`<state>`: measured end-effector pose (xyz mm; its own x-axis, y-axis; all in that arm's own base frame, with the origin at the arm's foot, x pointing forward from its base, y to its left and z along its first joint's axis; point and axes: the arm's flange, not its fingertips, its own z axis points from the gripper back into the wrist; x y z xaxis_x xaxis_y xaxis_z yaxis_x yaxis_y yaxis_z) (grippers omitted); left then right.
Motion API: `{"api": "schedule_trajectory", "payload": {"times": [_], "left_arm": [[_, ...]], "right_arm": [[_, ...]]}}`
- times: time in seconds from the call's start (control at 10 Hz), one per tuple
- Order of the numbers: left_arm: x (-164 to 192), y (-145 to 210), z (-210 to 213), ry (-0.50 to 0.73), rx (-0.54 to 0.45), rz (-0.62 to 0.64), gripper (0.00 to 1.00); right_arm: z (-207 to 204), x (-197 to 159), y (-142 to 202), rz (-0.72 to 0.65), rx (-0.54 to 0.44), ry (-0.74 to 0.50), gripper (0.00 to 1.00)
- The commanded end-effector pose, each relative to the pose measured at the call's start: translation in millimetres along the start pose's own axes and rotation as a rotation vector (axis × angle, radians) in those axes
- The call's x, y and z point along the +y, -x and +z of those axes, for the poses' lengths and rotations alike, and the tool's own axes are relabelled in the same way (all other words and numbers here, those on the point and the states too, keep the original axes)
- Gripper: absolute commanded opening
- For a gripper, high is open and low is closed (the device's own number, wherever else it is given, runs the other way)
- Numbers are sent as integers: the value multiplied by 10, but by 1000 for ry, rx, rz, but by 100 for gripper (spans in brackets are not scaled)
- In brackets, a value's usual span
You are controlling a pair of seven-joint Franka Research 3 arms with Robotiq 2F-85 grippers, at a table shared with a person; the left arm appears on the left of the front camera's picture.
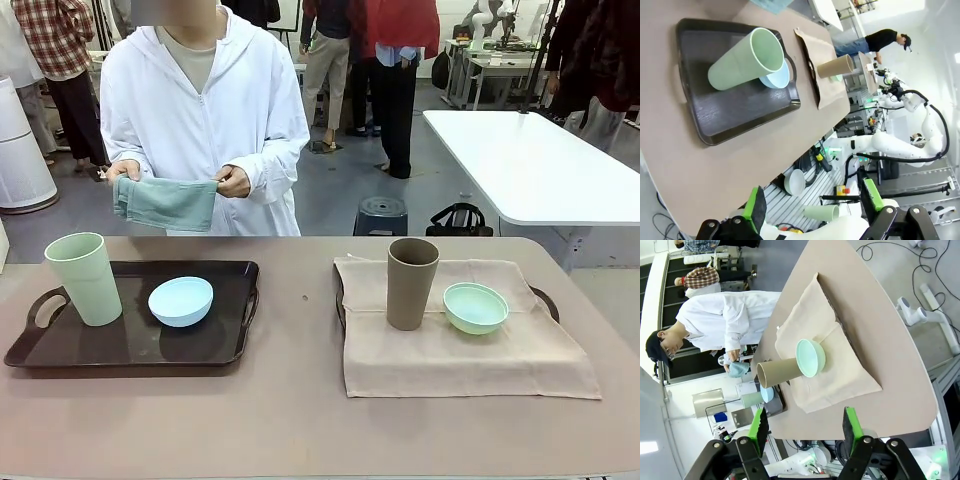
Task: Set up a tray with a mat and arrange the tableware.
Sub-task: Pick up the Picnic Bowl and Reusable plastic cup from the Handle tray in front of the human's position and hold them in the air.
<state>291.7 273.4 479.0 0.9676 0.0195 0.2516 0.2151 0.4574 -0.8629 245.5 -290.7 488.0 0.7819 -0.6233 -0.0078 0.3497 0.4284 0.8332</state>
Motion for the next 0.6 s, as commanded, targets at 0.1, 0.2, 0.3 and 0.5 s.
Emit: {"api": "schedule_trajectory", "payload": {"times": [0.1, 0.2, 0.3, 0.5], "left_arm": [[2, 25, -9, 7, -8, -3, 100], [2, 25, -9, 7, -8, -3, 100], [2, 25, -9, 7, -8, -3, 100], [2, 25, -9, 7, -8, -3, 100]], "right_arm": [[17, 11, -2, 10, -4, -26, 78], [17, 11, -2, 10, -4, -26, 78], [17, 11, -2, 10, -4, -26, 78], [17, 11, -2, 10, -4, -26, 78]]}}
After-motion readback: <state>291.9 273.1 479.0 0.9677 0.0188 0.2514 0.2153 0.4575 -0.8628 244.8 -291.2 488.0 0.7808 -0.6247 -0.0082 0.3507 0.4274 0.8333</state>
